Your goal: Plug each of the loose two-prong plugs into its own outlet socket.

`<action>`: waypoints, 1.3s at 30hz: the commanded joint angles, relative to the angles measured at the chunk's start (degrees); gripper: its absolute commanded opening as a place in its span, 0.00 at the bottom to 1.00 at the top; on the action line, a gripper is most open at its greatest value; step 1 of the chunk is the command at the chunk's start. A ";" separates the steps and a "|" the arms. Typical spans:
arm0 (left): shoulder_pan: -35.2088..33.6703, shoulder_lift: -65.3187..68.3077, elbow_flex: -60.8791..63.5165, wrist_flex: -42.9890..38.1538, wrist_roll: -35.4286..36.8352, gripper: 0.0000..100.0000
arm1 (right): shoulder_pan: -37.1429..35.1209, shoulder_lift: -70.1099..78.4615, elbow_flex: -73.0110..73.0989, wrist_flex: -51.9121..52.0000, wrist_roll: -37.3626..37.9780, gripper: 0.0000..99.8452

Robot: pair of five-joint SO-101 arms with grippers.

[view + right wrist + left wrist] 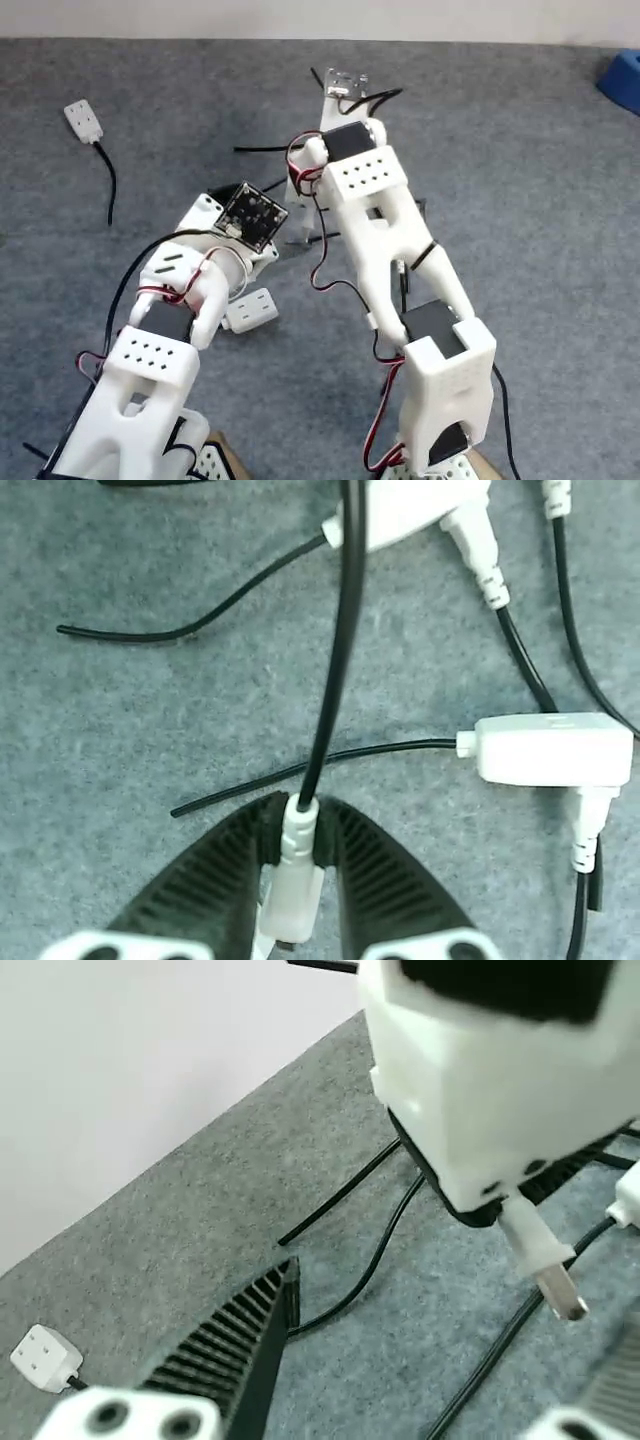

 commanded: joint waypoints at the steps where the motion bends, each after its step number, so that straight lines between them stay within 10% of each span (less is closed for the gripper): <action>1: 0.66 -0.04 -2.59 -1.67 1.14 0.44 | -0.75 -3.82 -0.31 1.36 -0.26 0.01; 23: -5.58 15.87 -0.31 -18.02 1.23 0.41 | -5.41 -15.34 -0.57 12.88 5.19 0.01; 39: -9.01 0.40 2.15 -7.30 1.23 0.41 | 4.00 -14.90 -0.13 10.24 11.78 0.01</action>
